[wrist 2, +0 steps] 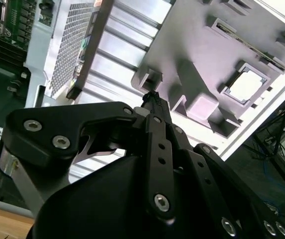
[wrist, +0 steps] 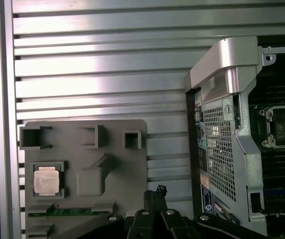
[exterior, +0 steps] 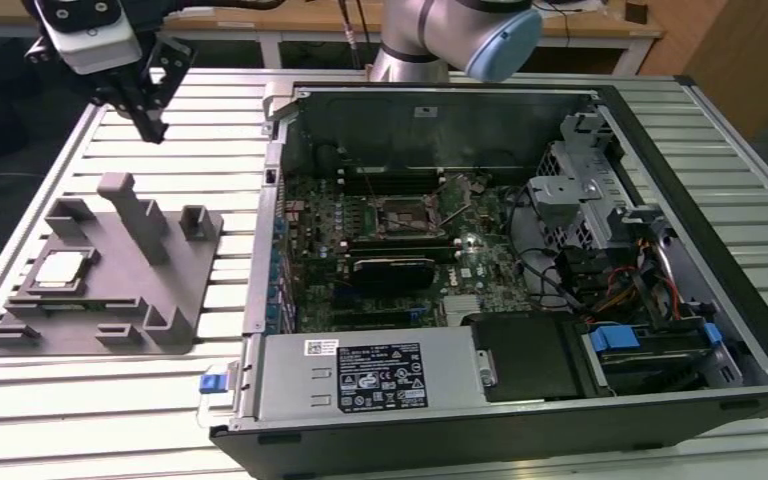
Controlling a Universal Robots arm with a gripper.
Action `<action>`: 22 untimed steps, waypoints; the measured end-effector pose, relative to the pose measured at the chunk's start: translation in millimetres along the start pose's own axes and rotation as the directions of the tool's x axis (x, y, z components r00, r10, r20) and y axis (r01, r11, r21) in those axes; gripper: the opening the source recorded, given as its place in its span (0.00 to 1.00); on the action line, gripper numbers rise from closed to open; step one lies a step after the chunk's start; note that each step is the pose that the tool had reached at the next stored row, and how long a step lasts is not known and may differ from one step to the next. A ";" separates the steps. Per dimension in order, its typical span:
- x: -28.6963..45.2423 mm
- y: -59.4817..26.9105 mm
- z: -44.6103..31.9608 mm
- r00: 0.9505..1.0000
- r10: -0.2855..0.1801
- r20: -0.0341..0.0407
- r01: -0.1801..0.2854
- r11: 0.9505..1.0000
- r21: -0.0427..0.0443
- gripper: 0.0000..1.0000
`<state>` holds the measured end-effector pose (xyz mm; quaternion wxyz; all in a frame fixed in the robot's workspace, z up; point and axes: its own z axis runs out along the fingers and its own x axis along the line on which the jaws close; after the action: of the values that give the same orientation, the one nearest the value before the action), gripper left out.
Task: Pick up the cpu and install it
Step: 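Reach for the cpu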
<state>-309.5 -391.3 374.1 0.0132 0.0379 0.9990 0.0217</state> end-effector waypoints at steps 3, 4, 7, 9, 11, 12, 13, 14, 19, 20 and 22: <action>7.3 -0.5 1.2 1.000 0.000 0.000 0.000 1.000 0.000 0.11; 9.7 -0.7 1.7 1.000 0.000 0.000 0.000 1.000 0.000 0.11; 16.9 -1.2 3.0 1.000 0.000 0.000 0.000 1.000 0.000 0.11; 21.9 -1.6 4.0 1.000 0.000 0.000 0.000 1.000 0.000 0.11; 26.6 -2.0 4.9 1.000 0.000 0.000 0.000 1.000 0.000 0.11; 29.0 -2.2 5.3 1.000 0.000 0.000 0.000 1.000 0.000 0.11; 31.4 -2.4 5.7 1.000 0.000 0.000 0.000 1.000 0.000 0.11; 33.6 -2.6 6.1 1.000 0.000 0.000 0.000 1.000 0.000 0.11; 42.7 -3.4 8.7 1.000 0.000 0.000 0.000 1.000 0.000 0.11; 44.0 -3.5 9.2 1.000 0.000 0.000 0.000 1.000 0.000 0.11; 46.2 -3.7 10.7 1.000 0.000 0.000 0.000 1.000 0.000 0.11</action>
<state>-355.5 -391.0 362.1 0.0132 0.0379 0.9990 0.0218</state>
